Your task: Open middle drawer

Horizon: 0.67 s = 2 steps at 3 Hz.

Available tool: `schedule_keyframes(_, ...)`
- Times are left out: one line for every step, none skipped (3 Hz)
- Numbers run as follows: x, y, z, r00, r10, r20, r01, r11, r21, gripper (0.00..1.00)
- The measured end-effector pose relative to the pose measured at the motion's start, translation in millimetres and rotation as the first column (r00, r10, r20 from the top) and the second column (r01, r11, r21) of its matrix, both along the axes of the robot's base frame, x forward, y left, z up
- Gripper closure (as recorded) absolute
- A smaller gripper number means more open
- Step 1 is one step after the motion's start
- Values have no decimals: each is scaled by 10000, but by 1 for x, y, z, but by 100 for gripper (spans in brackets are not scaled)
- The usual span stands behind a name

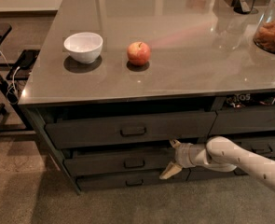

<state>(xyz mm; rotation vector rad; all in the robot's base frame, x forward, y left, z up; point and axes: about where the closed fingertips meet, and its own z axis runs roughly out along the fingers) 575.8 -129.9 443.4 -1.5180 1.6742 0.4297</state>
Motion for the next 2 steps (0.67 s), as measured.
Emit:
schedule_keyframes(11, 2, -12, 9999, -37, 116, 38, 9999, -126, 0)
schedule_keyframes(17, 1, -22, 9998, -135, 171, 140, 9996, -250, 0)
